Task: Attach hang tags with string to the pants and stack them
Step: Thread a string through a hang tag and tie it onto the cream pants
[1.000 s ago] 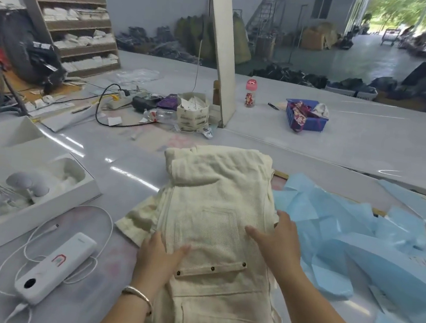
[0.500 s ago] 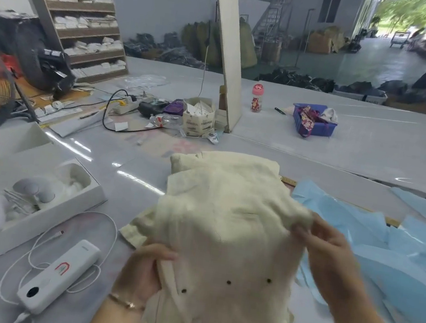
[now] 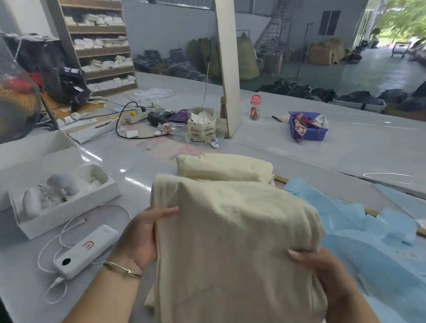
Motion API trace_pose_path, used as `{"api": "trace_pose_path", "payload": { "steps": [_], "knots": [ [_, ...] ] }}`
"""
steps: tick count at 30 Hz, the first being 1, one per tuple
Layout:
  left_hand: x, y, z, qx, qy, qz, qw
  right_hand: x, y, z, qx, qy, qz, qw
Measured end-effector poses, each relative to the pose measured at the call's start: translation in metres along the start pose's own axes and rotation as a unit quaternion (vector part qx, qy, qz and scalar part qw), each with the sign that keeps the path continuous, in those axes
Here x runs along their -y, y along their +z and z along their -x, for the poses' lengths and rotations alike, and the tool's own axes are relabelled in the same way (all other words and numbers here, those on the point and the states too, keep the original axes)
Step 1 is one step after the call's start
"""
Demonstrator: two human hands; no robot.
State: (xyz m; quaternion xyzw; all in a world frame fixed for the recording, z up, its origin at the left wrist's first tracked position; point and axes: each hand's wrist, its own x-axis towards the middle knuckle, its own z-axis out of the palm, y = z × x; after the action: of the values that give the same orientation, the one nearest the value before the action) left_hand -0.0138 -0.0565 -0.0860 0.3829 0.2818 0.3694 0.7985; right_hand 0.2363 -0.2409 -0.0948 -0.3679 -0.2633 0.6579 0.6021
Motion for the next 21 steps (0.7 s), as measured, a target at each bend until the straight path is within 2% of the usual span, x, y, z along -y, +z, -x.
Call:
{"api": "trace_pose_path", "payload": {
  "steps": [2, 3, 4, 5, 6, 7, 10, 11, 13, 15, 18, 19, 20, 21],
  "knots": [
    [-0.014, 0.021, 0.022, 0.033, 0.046, -0.006, 0.998, 0.003, 0.018, 0.020, 0.094, -0.071, -0.056, 0.991],
    [-0.019, 0.033, 0.034, 0.035, 0.066, -0.016, 0.997, 0.006, 0.016, 0.028, 0.096, -0.104, -0.060, 0.988],
    [-0.022, 0.047, 0.048, 0.031, 0.086, -0.029, 0.995, 0.008, 0.017, 0.039, 0.059, -0.095, -0.045, 0.993],
    [-0.025, 0.062, 0.062, 0.023, 0.106, -0.040, 0.993, 0.006, 0.023, 0.043, 0.100, -0.072, -0.082, 0.989],
    [-0.027, 0.075, 0.077, 0.022, 0.126, -0.046, 0.991, 0.008, 0.031, 0.053, 0.086, -0.059, -0.081, 0.991],
    [-0.028, 0.089, 0.093, 0.027, 0.146, -0.052, 0.988, 0.009, 0.029, 0.065, 0.108, -0.025, -0.118, 0.987],
    [-0.029, 0.130, 0.142, 0.071, 0.191, -0.068, 0.977, 0.017, 0.034, 0.117, -0.033, -0.070, -0.076, 0.994],
    [-0.027, 0.143, 0.159, 0.087, 0.196, -0.061, 0.975, 0.020, 0.034, 0.138, -0.028, -0.096, -0.055, 0.993],
    [-0.019, 0.170, 0.194, 0.119, 0.196, -0.031, 0.973, 0.028, 0.033, 0.185, 0.005, -0.159, -0.036, 0.987],
    [-0.008, 0.193, 0.228, 0.147, 0.213, -0.010, 0.966, 0.035, 0.033, 0.238, 0.005, -0.203, -0.043, 0.978],
    [0.014, 0.232, 0.274, 0.171, 0.241, -0.047, 0.954, 0.038, 0.028, 0.318, 0.133, -0.231, -0.087, 0.960],
    [0.024, 0.246, 0.287, 0.171, 0.247, -0.068, 0.951, 0.038, 0.024, 0.347, 0.108, -0.247, -0.087, 0.959],
    [0.034, 0.259, 0.298, 0.165, 0.250, -0.090, 0.950, 0.037, 0.021, 0.371, 0.052, -0.263, -0.063, 0.961],
    [0.044, 0.270, 0.308, 0.156, 0.250, -0.111, 0.949, 0.036, 0.016, 0.388, 0.039, -0.256, -0.034, 0.965]
  ]
}}
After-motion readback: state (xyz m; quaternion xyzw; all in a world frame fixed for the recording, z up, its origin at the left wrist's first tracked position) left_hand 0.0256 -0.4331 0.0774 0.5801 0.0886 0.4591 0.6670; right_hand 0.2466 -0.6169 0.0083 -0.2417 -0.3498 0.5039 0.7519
